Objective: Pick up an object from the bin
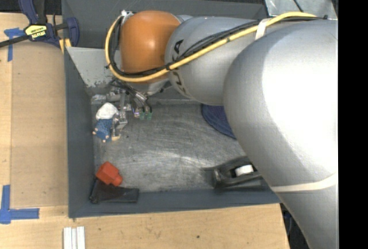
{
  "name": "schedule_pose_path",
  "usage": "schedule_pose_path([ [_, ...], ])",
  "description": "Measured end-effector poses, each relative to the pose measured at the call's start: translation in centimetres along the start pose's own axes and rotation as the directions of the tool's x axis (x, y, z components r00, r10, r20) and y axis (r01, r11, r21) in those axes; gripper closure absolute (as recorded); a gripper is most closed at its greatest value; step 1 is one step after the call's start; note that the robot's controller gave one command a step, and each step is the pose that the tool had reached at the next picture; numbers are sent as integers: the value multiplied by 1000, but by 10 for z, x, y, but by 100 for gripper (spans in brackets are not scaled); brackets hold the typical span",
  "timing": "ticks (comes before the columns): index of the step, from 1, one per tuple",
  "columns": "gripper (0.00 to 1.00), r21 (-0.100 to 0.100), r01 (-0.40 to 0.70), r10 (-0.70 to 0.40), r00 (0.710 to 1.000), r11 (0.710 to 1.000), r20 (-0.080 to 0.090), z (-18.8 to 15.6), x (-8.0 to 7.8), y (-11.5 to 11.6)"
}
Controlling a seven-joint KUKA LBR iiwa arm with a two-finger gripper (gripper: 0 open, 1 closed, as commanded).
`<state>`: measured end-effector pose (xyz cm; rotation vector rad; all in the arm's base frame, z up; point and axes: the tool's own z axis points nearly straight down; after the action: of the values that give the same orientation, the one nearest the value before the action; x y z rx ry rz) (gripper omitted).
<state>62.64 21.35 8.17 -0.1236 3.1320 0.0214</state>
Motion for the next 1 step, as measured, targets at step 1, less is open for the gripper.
schedule_pose_path([
  [1, 100, 11, 165, -165, 986, 986, -1, -38, 8, 12],
])
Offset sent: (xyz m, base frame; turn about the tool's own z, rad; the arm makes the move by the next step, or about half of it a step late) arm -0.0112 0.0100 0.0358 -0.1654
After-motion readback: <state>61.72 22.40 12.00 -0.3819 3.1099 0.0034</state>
